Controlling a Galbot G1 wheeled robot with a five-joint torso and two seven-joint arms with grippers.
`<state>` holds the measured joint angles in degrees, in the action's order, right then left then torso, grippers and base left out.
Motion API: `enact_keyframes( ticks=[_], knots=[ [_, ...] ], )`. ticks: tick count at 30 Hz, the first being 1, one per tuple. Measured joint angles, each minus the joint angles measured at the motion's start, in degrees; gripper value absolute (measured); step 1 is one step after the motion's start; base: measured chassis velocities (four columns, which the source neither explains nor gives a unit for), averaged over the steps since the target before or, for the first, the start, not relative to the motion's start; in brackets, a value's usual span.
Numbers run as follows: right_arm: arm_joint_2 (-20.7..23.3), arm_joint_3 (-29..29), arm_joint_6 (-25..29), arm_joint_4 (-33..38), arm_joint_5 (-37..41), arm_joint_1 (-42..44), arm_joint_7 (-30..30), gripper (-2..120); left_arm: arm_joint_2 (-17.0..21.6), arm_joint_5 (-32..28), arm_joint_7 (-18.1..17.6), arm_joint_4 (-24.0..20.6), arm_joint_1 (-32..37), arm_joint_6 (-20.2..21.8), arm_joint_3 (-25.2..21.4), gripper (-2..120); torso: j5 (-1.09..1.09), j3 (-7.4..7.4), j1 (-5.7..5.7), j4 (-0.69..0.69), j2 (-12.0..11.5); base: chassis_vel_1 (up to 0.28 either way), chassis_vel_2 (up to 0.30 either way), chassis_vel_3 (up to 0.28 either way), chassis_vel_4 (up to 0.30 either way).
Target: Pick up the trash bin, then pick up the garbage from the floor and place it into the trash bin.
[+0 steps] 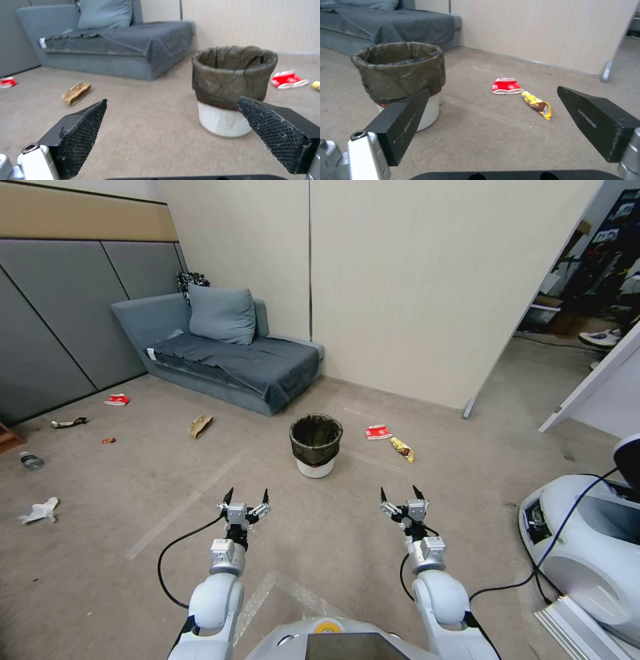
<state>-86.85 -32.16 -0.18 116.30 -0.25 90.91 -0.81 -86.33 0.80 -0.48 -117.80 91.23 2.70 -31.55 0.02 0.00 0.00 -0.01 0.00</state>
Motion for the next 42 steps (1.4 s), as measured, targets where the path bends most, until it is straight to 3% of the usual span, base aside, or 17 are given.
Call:
enact_keyframes(
  ticks=[5, 8, 12, 42],
  knots=[
    [-2.5, -2.0, -0.8, 4.9, -0.5, 5.3, -2.3, 100, -0.7, 1.4, -0.8, -4.4, 2.9, 4.1, 0.0, 100, -0.02, 0.01, 0.0, 0.01, 0.0, 0.0, 0.0, 0.0, 0.0],
    [-5.2, -4.1, -1.7, 10.1, -1.2, 10.9, -4.8, 100, -1.8, 3.8, -2.1, -11.6, 8.0, 10.9, 0.0, 100, -0.04, 0.0, 0.0, -0.03, 0.0, 0.0, 0.0, 0.0, 0.0],
    [-5.3, -4.1, -1.7, 10.7, -0.9, 11.8, -5.3, 100, -2.2, 5.4, -2.5, -15.9, 11.0, 14.9, 0.0, 100, 0.0, 0.0, 0.0, 0.03, 0.0, 0.0, 0.0, 0.0, 0.0],
    [-5.5, -3.7, -3.6, 10.8, -1.0, 11.2, -5.4, 100, -2.1, 5.0, -2.4, -16.4, 10.6, 15.2, -0.4, 100, -0.02, 0.01, 0.0, 0.01, 0.0, 0.0, 0.0, 0.0, 0.0]
  ],
)
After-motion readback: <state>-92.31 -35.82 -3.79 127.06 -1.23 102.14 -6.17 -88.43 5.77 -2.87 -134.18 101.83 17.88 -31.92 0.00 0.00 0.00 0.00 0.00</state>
